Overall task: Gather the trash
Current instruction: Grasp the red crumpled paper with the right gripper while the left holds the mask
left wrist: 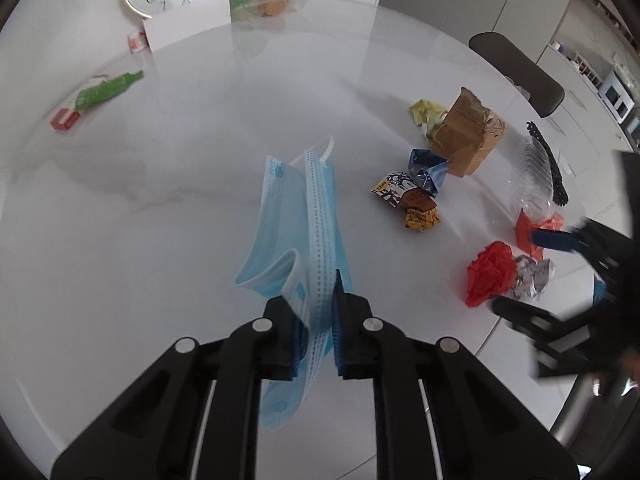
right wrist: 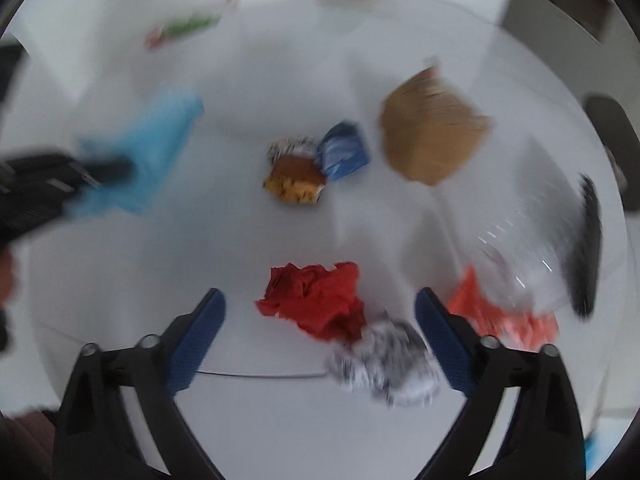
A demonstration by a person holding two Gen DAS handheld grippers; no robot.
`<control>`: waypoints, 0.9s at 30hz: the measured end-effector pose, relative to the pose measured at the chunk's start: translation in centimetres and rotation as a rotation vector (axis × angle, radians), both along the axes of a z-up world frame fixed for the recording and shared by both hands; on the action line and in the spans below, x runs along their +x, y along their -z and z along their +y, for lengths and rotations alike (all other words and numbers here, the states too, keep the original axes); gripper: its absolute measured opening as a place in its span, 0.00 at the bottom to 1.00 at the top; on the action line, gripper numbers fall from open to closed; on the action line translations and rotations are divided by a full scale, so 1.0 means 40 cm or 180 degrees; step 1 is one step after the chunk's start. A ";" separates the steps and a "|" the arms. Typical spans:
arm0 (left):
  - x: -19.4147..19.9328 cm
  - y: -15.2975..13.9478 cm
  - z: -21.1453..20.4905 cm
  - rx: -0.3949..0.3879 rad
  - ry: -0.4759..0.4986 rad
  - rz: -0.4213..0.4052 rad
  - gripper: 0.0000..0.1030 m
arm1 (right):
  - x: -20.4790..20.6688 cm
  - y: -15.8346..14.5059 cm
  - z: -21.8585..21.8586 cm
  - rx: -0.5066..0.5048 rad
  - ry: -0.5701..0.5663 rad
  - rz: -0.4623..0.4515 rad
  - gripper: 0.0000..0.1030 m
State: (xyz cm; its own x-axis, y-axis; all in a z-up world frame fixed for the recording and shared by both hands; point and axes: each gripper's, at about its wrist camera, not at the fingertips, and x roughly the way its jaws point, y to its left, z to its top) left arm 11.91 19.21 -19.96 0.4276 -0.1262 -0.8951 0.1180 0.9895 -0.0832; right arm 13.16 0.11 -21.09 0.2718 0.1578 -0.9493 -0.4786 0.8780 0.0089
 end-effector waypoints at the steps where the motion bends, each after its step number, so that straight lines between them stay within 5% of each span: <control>1: -0.007 -0.007 0.004 0.0017 0.0014 -0.0008 0.12 | 0.009 0.022 0.014 -0.0103 -0.0099 0.0042 0.81; 4: -0.029 -0.024 0.021 0.0066 0.0039 -0.0022 0.12 | 0.022 0.059 0.035 -0.0199 -0.0243 0.0149 0.55; 8: -0.054 -0.035 0.034 0.0166 0.0053 -0.0027 0.12 | 0.018 0.056 0.050 -0.0121 -0.0298 0.0152 0.47; 18: -0.121 -0.114 -0.076 0.0131 0.0432 -0.0141 0.12 | -0.086 -0.129 -0.072 0.0590 0.0317 -0.0090 0.47; 27: -0.263 -0.174 -0.383 0.0047 0.1437 -0.0264 0.12 | -0.338 -0.227 -0.342 0.0710 0.1138 -0.0191 0.47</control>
